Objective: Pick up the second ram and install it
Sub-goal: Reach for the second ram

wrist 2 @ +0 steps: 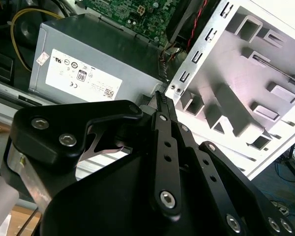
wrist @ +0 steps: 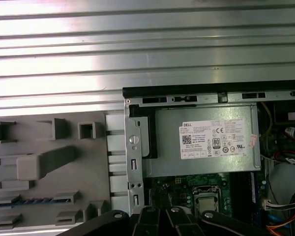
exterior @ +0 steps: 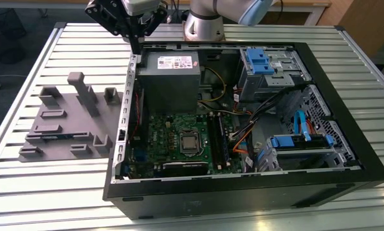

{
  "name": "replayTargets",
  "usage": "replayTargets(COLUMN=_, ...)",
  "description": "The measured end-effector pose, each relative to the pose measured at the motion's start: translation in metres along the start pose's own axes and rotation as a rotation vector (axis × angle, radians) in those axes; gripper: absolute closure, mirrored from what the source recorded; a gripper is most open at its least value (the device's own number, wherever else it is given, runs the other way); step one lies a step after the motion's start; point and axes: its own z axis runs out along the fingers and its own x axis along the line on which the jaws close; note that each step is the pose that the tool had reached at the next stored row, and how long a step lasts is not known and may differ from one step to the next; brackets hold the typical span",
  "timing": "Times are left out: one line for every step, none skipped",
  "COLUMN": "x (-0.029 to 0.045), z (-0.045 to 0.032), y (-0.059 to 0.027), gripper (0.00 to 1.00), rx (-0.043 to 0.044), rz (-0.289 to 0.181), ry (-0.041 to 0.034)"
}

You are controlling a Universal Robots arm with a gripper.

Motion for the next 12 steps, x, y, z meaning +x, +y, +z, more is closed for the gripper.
replayTargets(x=0.0004, z=0.0, y=0.0, gripper=0.87, rx=-0.0001, rz=0.0, ry=0.0)
replayTargets(x=0.0008, z=0.0, y=-0.0001, gripper=0.87, rx=0.0, rz=0.0, ry=0.0)
replayTargets(x=0.0013, z=0.0001, y=-0.0001, gripper=0.87, rx=-0.0001, rz=0.0, ry=0.0)
replayTargets(x=0.0017, z=0.0001, y=-0.0001, gripper=0.87, rx=-0.0001, rz=0.0, ry=-0.0001)
replayTargets(x=0.0021, z=0.0001, y=-0.0002, gripper=0.87, rx=-0.0001, rz=0.0, ry=0.0)
replayTargets(x=0.0026, z=0.0001, y=-0.0002, gripper=0.87, rx=0.0, rz=0.0, ry=0.0)
replayTargets(x=0.003, z=0.0001, y=-0.0002, gripper=0.87, rx=-0.0001, rz=0.0, ry=0.0)
replayTargets(x=0.0035, z=0.0001, y=-0.0003, gripper=0.87, rx=0.0, rz=0.0, ry=0.0)
replayTargets(x=0.0039, z=0.0001, y=-0.0003, gripper=0.87, rx=0.0, rz=0.0, ry=0.0)
replayTargets(x=0.0043, z=0.0001, y=-0.0003, gripper=0.87, rx=0.0, rz=0.0, ry=0.0)
replayTargets(x=0.0048, z=0.0002, y=-0.0004, gripper=0.87, rx=-0.0001, rz=0.0, ry=-0.0001)
replayTargets(x=0.0053, z=0.0001, y=-0.0004, gripper=0.87, rx=-0.0001, rz=0.0, ry=0.0)
